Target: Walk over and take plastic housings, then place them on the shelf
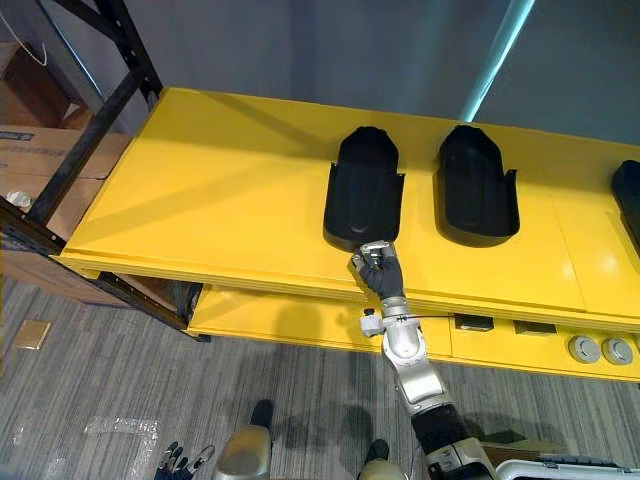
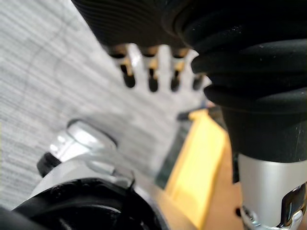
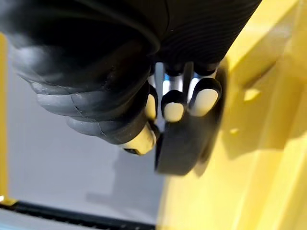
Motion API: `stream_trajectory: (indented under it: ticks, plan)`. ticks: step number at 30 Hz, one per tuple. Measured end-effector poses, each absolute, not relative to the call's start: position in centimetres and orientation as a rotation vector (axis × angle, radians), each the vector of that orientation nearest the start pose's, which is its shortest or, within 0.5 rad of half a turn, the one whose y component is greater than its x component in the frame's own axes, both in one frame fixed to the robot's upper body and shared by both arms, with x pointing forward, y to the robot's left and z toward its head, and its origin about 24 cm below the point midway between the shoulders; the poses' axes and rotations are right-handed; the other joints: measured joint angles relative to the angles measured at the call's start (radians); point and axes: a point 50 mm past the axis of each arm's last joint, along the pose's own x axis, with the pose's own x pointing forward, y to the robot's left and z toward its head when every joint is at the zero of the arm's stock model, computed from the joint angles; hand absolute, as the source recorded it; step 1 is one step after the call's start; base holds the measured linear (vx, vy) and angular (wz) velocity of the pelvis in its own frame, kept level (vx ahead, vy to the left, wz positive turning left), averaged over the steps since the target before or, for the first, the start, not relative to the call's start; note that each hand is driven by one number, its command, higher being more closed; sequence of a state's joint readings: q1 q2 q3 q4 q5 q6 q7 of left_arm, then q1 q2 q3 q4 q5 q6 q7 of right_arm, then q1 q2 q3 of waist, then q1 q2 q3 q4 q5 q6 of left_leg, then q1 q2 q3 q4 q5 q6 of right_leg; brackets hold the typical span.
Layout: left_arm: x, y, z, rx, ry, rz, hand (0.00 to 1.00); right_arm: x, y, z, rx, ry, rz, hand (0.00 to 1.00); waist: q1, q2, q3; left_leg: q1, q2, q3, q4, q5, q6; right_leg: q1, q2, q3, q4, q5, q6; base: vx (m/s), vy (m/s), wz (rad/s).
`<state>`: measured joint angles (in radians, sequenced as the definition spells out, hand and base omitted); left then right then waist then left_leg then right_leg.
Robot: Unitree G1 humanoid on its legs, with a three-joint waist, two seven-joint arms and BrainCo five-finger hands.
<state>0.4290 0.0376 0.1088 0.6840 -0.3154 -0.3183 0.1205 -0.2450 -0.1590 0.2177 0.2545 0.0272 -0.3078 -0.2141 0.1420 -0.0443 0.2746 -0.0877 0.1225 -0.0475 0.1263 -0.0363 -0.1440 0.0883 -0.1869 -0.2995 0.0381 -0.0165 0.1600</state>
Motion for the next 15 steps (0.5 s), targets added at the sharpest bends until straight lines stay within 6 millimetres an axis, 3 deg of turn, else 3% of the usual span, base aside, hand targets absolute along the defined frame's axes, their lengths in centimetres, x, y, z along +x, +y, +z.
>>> stream_trajectory:
  ticks: [10, 15]
  plan:
    - [5.2, 21.1, -13.1, -0.193, 0.763, 0.533, 0.00, 31.2, -12.3, 8.4, -0.106, -0.300, 0.087, 1.00, 0.013, 0.007, 0.011, -0.001, -0.004, -0.019, -0.014, 0.011, -0.001, 0.007, -0.001, -0.020, 0.001, 0.000, 0.000, 0.00, -0.005, 0.05]
    - [6.6, 21.1, -12.8, -0.198, 0.726, 0.517, 0.00, 32.6, -11.9, 9.3, -0.116, -0.311, 0.091, 1.00, 0.016, 0.016, 0.065, 0.001, -0.004, -0.028, -0.013, 0.018, -0.001, 0.014, -0.001, -0.030, 0.005, -0.001, -0.001, -0.02, -0.004, 0.05]
